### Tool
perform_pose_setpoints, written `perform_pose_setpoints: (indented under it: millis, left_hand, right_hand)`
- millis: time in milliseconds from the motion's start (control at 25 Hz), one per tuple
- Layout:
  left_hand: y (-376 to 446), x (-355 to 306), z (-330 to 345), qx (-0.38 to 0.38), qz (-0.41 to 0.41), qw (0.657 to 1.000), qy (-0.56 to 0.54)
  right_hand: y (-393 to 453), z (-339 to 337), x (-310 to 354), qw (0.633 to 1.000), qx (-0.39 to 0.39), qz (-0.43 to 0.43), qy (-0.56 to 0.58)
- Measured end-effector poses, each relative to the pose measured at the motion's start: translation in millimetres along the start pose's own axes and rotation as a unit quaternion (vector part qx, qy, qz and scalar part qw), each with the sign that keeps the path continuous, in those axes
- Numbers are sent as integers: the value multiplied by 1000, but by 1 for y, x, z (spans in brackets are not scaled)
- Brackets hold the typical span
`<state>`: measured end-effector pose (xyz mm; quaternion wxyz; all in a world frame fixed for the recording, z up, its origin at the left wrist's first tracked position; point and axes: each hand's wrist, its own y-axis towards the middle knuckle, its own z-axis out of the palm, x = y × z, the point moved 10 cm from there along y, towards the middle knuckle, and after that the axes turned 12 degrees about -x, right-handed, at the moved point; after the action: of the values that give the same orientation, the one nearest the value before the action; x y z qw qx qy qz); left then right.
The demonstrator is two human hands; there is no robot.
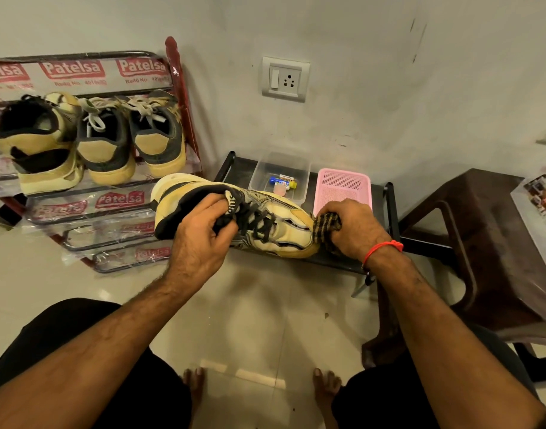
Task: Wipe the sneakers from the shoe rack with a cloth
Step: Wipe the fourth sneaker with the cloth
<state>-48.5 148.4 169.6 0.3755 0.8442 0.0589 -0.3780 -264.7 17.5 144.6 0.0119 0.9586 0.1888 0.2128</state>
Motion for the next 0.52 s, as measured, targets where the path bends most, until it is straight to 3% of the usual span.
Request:
perform_pose_setpoints:
  millis: [120, 200, 240, 320, 400, 520]
  left_hand:
    - [3, 15, -2, 9, -105, 994, -16]
    - [-1, 33, 2, 52, -217, 975, -8]
    - [-3, 34, 4, 83, -231, 969, 31]
    - [-5, 20, 6, 151, -147, 960, 185]
    - [-8, -5, 12, 189, -11, 925, 329]
    - [-19, -15, 29, 244, 87, 886, 384]
  right_hand:
    - [3, -13, -1, 997, -71, 6, 37]
    - [1, -27, -5, 978, -162, 31, 125]
    - [-1, -25, -8, 967, -175, 51, 176]
    - [-2, -2, -14, 944, -140, 96, 282]
    - [-3, 28, -15, 908, -93, 143, 383]
    - [-8, 55, -4, 867, -46, 186, 459]
